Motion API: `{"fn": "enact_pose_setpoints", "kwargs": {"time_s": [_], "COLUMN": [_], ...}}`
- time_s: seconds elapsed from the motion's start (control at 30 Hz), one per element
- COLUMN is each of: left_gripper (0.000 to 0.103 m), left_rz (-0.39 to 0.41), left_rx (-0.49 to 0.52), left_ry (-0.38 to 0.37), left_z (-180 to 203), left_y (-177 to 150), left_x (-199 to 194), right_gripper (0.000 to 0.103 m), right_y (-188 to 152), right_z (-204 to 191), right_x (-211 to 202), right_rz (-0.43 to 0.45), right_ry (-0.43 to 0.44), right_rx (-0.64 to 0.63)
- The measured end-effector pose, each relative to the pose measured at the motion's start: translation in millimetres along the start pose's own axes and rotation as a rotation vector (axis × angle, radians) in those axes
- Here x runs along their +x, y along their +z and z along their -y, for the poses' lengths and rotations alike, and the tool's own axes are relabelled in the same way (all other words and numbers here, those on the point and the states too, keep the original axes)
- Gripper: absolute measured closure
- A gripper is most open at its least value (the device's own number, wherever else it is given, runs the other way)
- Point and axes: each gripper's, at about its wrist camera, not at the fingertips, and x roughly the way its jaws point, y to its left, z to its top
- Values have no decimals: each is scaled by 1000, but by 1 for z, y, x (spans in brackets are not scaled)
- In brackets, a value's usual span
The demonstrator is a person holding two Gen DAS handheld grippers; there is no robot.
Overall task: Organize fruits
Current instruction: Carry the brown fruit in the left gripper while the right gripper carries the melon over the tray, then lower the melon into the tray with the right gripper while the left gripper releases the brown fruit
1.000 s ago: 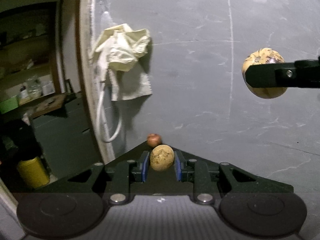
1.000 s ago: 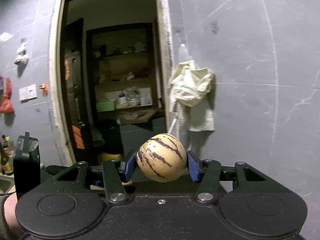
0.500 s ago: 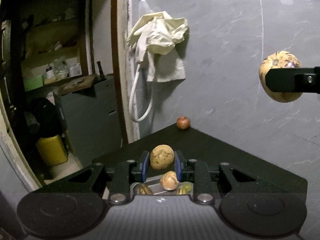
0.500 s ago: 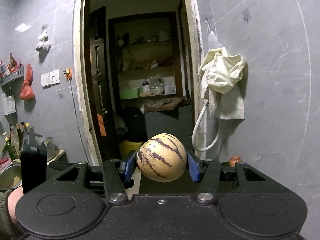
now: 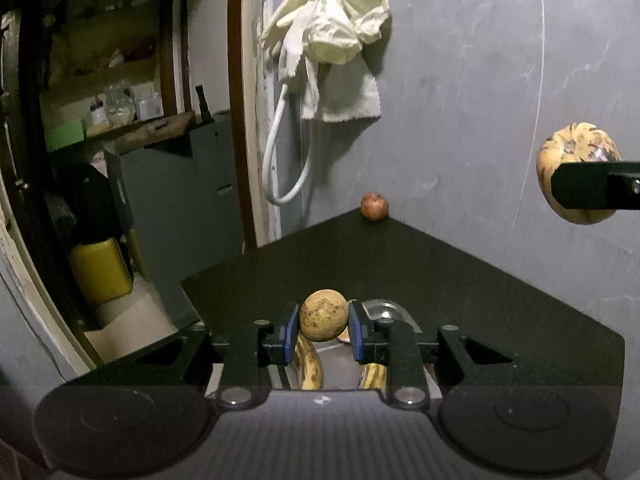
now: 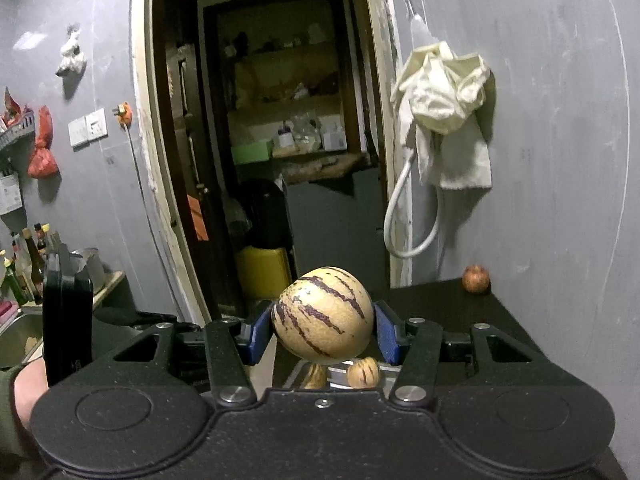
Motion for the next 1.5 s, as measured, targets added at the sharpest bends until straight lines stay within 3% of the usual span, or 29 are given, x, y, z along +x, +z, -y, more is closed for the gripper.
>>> {"fn": "enact_pose_setpoints", "kwargs": {"time_s": [0.27, 0.6, 1.07, 1.5], "left_gripper": [75, 75, 75, 74], "left_rz": [-89, -225, -302, -310], "left_rx": [13, -3, 11, 8], "left_ry": [-20, -93, -105, -103], "left_z": [1, 15, 17, 16], "left_y": [-38, -102, -121, -119], "left_x": [23, 38, 75, 85], "right_gripper": [48, 48, 48, 48], "right_y": [-36, -113, -159, -172], "right_z": [7, 13, 24, 23], "right_x": [17, 40, 119, 136], "right_rz": [-98, -287, -448, -485], "right_ry": [-26, -38, -26, -20], "right_rx": [17, 30, -51, -101]}}
